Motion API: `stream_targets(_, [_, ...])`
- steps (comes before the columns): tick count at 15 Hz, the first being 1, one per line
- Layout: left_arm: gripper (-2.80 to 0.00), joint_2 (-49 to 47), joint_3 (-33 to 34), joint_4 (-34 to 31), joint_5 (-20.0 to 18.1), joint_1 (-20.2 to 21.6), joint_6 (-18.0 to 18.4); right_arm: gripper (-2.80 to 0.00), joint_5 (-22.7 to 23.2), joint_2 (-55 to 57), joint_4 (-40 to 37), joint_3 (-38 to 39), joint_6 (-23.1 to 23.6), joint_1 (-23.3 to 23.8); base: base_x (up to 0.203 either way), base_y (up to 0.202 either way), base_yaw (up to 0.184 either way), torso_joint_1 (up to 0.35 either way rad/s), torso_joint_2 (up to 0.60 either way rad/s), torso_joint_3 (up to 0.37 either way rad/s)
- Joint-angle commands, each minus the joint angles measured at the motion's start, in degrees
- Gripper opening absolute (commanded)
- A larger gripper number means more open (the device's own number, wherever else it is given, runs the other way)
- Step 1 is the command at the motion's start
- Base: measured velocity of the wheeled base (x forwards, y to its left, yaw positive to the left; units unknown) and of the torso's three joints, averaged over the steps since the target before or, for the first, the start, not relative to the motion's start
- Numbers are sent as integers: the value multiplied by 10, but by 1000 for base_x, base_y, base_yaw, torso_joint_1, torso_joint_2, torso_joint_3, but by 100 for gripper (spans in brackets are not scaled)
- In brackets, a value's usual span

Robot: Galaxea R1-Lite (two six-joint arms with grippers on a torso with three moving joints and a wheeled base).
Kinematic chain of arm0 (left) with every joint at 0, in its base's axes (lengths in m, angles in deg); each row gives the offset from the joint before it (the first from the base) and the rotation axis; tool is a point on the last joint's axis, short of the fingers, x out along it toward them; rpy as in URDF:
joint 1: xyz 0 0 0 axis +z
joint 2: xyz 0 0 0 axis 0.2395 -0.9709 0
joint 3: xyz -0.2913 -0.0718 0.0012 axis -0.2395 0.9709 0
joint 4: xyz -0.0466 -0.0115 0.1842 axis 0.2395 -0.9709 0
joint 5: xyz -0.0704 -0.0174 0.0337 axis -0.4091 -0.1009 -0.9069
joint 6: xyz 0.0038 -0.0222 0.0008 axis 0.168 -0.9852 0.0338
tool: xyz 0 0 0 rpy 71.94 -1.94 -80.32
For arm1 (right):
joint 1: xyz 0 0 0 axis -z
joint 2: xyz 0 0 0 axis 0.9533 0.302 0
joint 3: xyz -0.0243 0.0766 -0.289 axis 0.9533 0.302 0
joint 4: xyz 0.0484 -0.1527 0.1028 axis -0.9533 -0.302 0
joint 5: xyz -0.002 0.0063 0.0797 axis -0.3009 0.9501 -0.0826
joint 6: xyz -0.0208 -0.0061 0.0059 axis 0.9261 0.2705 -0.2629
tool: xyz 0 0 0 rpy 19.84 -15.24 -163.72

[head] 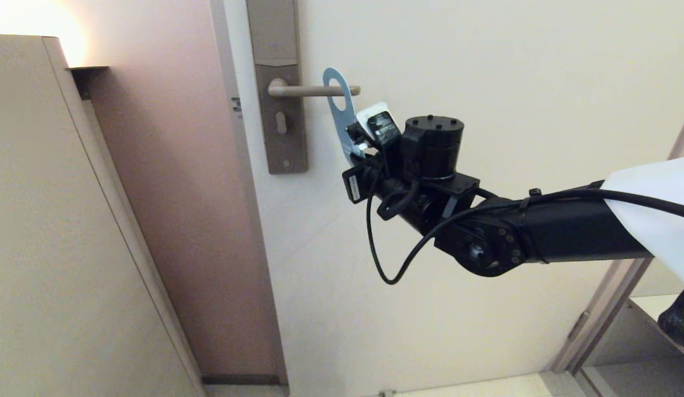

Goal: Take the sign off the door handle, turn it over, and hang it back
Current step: Hang the sign back with the other side facing out

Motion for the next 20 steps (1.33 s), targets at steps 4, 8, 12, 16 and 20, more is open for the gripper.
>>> stream_targets(4, [-280,-1,0,0,0,0,0,-280,-30,12,-16,-35,1,-27,0,0,0,0,0,0])
stream_targets(8, [-280,-1,0,0,0,0,0,-280,-59,30,-31,-63,1,-46,0,0,0,0,0,0])
stream_targets(12, [-280,-1,0,0,0,0,0,-280,-89,43,-42,-82,1,-60,0,0,0,0,0,0])
stream_targets(16, [-280,-1,0,0,0,0,0,-280,-135,61,-56,-115,1,-76,0,0,0,0,0,0])
stream_targets(20, [-280,-1,0,0,0,1,0,-280,-182,62,-68,-121,2,-89,0,0,0,0,0,0])
